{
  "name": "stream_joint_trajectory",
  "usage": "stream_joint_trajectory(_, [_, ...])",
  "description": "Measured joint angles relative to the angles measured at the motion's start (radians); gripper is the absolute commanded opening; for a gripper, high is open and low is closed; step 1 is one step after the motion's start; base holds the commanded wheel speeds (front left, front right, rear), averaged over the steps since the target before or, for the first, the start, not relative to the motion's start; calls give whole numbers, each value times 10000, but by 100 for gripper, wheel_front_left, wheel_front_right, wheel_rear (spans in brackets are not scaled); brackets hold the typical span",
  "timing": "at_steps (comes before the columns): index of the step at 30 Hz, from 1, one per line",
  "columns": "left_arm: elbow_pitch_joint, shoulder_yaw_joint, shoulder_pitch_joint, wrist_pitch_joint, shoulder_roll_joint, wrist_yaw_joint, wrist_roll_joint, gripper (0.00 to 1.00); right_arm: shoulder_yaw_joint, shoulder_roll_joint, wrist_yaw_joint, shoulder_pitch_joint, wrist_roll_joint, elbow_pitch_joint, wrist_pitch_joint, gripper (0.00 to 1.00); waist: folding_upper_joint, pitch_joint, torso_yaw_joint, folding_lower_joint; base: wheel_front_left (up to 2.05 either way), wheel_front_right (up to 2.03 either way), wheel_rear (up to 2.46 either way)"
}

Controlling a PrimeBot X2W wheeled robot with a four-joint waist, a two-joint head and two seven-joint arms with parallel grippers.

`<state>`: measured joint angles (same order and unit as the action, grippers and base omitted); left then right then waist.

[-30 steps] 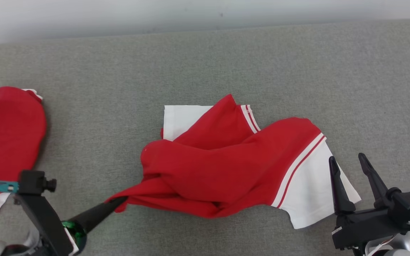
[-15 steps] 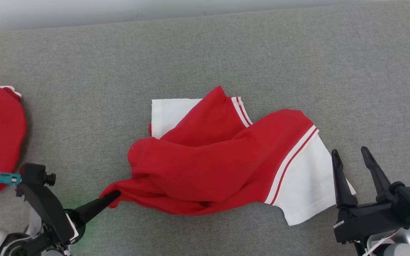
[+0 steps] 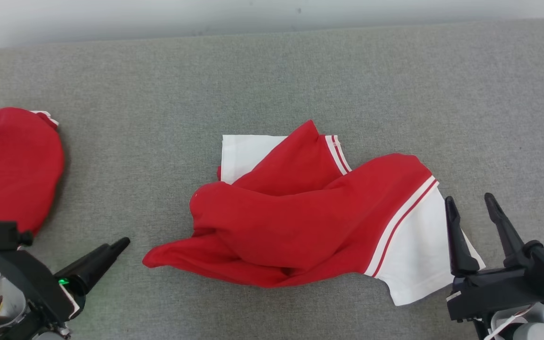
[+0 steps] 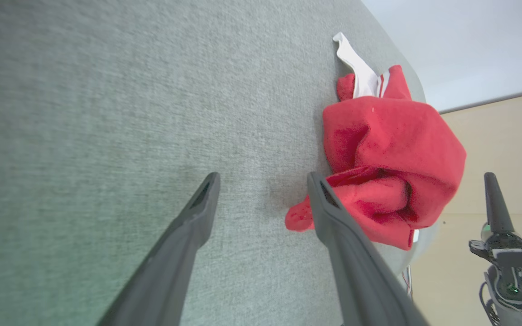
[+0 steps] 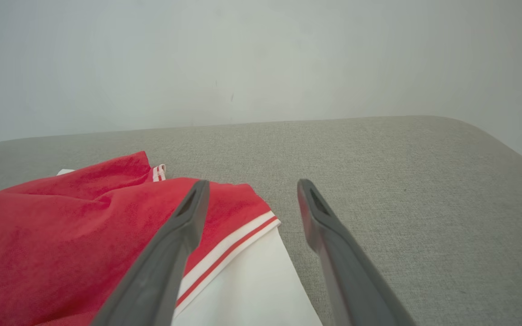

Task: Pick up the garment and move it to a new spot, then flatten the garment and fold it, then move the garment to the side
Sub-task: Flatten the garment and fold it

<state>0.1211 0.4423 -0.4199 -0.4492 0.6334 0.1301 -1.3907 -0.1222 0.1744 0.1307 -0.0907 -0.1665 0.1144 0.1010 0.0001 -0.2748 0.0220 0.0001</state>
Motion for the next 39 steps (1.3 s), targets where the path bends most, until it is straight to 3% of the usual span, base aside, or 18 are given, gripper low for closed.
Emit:
stream_joint_trajectory(6, [142,-247,304,1294,-180,0,290,100,259,-104,0,1,33,-23,107,100,0,238,111,-1,0,0,0])
stream_joint_trajectory(20, [-936,-1080,933,6061,-1519,-44,1668,100,742,-307,0,190,244,125,125,100,0,971,455,-1,0,0,0])
stream_joint_trajectory(21, [-1072,-1041,933,6458,-1478,-474,2537,100,713,-320,0,190,247,151,82,100,-1,1052,485,-1,0,0,0])
stream_joint_trajectory(29, [-2004,-976,1151,7055,-1860,-3277,6228,100,623,-322,0,233,249,180,61,100,-1,1254,417,-2,0,0,0])
stream_joint_trajectory(35, [-2378,-794,1742,7068,-2242,-4378,8165,100,500,-291,0,290,339,151,61,100,-1,1388,339,-1,0,0,0])
stream_joint_trajectory(39, [-2372,-882,2217,7070,-2385,-4721,8897,100,428,-257,0,498,401,81,46,100,-1,1531,325,-1,0,0,0])
